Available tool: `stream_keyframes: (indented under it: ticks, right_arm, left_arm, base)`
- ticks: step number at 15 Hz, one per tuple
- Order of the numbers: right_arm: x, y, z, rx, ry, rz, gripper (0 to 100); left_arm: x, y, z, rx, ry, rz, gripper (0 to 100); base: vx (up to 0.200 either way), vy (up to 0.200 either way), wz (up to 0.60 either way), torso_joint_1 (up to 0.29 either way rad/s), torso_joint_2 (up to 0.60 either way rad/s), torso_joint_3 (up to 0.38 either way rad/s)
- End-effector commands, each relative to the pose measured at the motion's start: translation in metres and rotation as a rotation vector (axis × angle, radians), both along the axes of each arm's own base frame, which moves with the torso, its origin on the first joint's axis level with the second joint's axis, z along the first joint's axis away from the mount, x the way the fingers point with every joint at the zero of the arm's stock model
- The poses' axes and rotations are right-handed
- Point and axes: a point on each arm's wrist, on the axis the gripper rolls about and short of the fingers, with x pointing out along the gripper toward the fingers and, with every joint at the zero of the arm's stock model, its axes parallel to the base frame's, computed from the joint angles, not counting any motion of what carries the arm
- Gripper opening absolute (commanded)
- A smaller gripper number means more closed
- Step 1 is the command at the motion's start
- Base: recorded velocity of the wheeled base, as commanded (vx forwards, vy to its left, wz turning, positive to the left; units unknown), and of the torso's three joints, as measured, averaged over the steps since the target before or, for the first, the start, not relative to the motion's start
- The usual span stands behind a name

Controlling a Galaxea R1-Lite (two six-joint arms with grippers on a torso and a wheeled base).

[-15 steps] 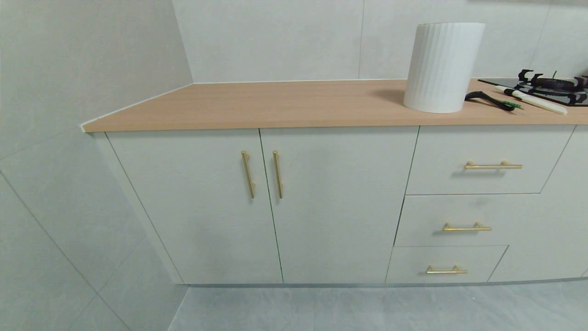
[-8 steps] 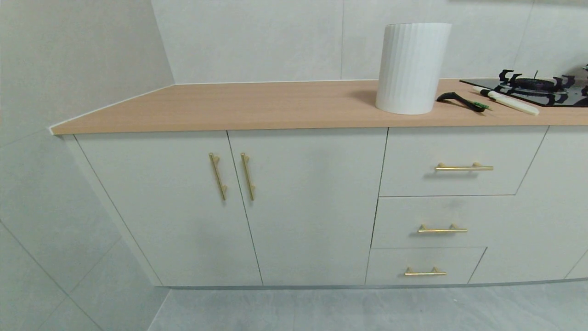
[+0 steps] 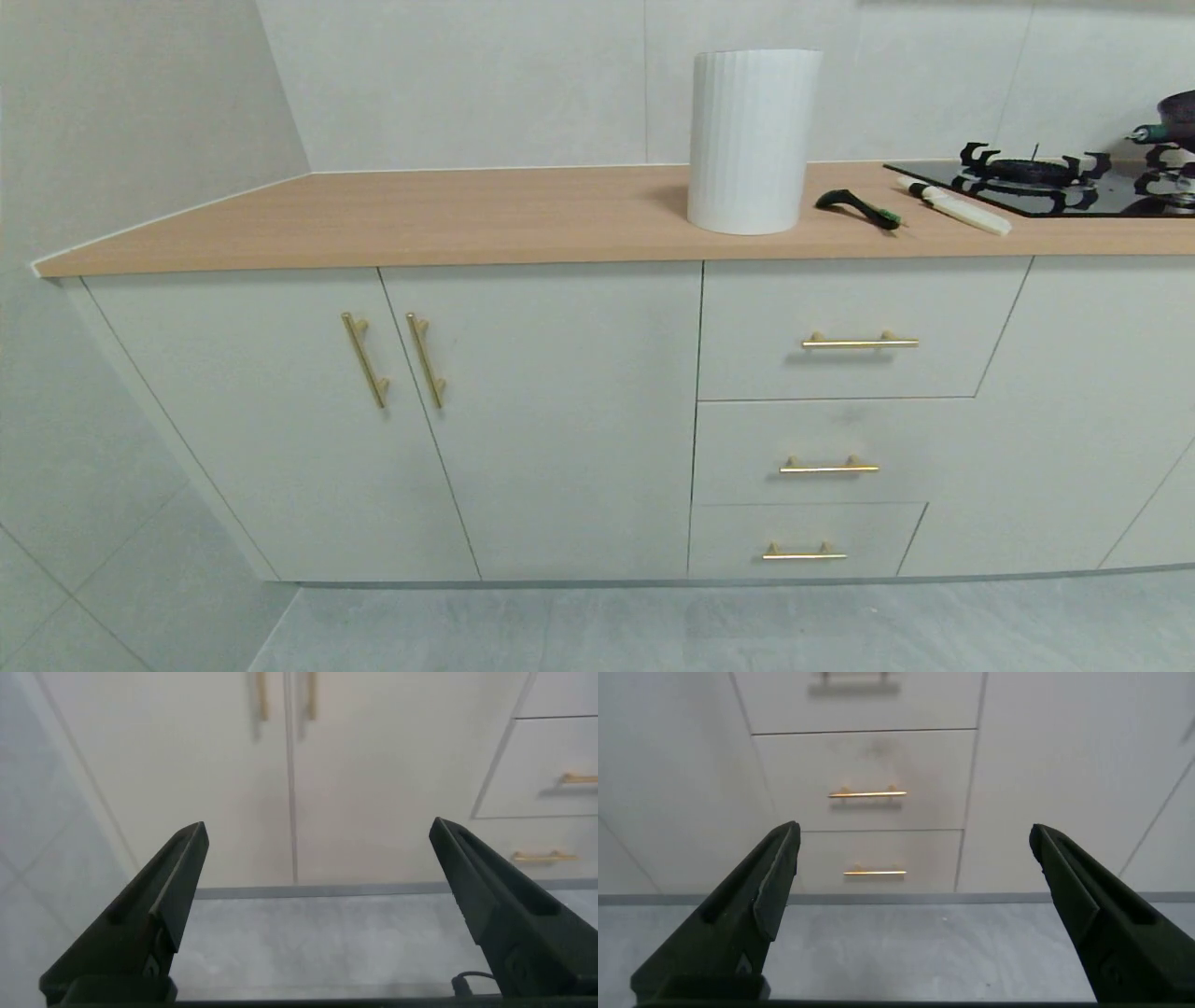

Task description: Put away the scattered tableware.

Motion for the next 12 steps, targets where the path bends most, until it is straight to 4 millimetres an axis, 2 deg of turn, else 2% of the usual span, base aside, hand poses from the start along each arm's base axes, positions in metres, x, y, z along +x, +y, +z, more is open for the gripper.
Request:
stream_keyframes:
  ticks: [1,2,10,12]
  right_arm:
    - [0.0001,0.0,0.0001,0.0,0.001,0.0,100]
    - [0.0001,0.0,0.0001,0.0,0.001,0.0,100]
    - [0.0001,0.0,0.0001,0.0,0.001,0.0,100]
    - [0.0001,0.0,0.0001,-0.002,0.001,-0.001,100]
  left_arm:
    - [0.0001,0.0,0.0,0.0,0.002,0.0,100]
    - [0.0001,0.0,0.0,0.0,0.002,0.0,100]
    - [0.0001,0.0,0.0,0.0,0.002,0.0,100]
    - [0.0001,0.0,0.0,-0.002,0.002,0.0,100]
  base:
    - [0.0,-0.2,0.0,0.002,0.0,0.002]
    - [0.0,-0.2,0.0,0.002,0.0,-0.002]
    - [0.0,0.0,0.0,0.0,0.0,0.0]
    - [0.2,0.0,0.0,0.005,0.0,0.005]
